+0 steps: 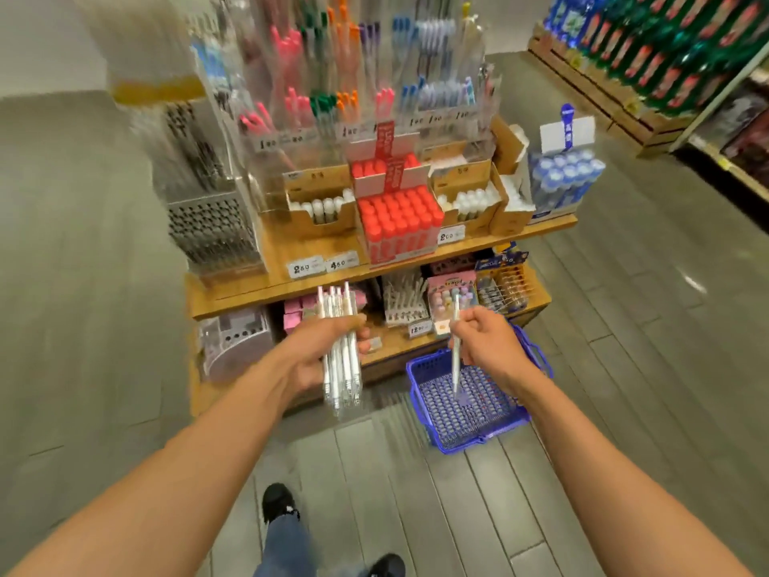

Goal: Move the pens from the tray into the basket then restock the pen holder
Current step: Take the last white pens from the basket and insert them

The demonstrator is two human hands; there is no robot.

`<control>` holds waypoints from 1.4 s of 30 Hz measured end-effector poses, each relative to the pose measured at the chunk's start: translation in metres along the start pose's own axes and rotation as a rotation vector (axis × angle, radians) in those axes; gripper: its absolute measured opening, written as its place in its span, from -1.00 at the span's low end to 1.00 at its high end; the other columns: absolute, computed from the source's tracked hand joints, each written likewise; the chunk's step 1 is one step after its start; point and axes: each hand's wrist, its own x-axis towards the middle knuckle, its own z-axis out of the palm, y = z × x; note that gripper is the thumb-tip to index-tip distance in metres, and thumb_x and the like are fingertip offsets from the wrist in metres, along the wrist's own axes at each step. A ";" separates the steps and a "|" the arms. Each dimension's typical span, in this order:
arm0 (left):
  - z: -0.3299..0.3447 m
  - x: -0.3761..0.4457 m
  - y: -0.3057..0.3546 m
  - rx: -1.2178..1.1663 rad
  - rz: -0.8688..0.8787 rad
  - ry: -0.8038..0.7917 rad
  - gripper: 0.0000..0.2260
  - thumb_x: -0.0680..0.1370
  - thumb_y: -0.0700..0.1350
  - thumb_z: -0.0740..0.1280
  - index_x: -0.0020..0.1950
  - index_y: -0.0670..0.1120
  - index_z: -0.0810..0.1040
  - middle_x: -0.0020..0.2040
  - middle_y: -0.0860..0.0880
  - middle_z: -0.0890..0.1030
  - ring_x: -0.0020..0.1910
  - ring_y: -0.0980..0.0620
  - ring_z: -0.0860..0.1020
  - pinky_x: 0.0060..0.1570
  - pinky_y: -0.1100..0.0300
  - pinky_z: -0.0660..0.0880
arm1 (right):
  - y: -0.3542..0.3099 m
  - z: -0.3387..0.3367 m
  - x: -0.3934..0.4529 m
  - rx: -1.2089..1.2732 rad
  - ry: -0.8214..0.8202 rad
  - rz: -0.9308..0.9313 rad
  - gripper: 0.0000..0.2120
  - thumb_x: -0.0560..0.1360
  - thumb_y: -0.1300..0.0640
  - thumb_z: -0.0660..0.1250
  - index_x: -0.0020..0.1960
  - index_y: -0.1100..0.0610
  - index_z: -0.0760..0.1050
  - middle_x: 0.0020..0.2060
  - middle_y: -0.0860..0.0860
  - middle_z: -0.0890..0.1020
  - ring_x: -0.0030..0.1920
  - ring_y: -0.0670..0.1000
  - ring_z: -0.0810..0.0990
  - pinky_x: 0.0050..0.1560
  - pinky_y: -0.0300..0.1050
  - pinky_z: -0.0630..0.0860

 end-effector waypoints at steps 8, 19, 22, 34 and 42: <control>-0.133 -0.048 0.094 0.023 0.086 0.060 -0.73 0.36 -0.11 0.52 -0.02 -0.22 0.66 -0.03 -0.15 0.66 -0.08 -0.05 0.63 -0.01 -0.04 0.62 | -0.122 0.120 0.034 -0.007 -0.123 -0.124 -0.90 0.57 0.17 0.29 -0.04 0.21 0.49 -0.45 0.00 0.54 -0.53 -0.07 0.45 -0.55 -0.23 0.35; -0.223 -0.068 0.205 -0.051 0.219 0.112 -0.84 0.51 -0.31 0.34 0.08 -0.27 0.48 -0.28 -0.18 0.59 -0.38 -0.06 0.61 -0.37 0.11 0.61 | -0.240 0.235 0.091 -0.032 -0.235 -0.229 -0.94 0.58 0.18 0.22 -0.02 0.17 0.43 -0.42 -0.06 0.63 -0.49 -0.06 0.48 -0.53 -0.25 0.34; -0.232 -0.062 0.227 -0.078 0.225 0.077 -0.80 0.45 -0.33 0.35 0.05 -0.25 0.45 -0.28 -0.19 0.56 -0.36 -0.07 0.58 -0.36 0.09 0.60 | -0.265 0.245 0.115 -0.033 -0.256 -0.237 -0.92 0.59 0.16 0.22 -0.07 0.14 0.42 -0.54 -0.11 0.53 -0.50 -0.08 0.47 -0.50 -0.23 0.35; -0.242 -0.011 0.317 -0.083 0.276 0.159 -0.90 0.57 -0.29 0.31 0.05 -0.29 0.55 -0.23 -0.17 0.63 -0.34 -0.04 0.62 -0.12 -0.02 0.59 | -0.360 0.265 0.235 -0.046 -0.339 -0.396 -0.83 0.62 0.08 0.21 -0.03 0.17 0.48 -0.31 0.04 0.59 -0.42 -0.06 0.56 -0.42 -0.23 0.50; -0.248 0.011 0.342 -0.270 0.319 0.203 -0.81 0.50 -0.32 0.35 0.09 -0.36 0.55 -0.19 -0.23 0.67 -0.31 -0.08 0.67 -0.34 0.12 0.64 | -0.431 0.273 0.274 -0.061 -0.325 -0.618 -0.90 0.61 0.10 0.23 -0.03 0.13 0.45 -0.31 0.06 0.61 -0.37 -0.02 0.62 -0.35 -0.15 0.53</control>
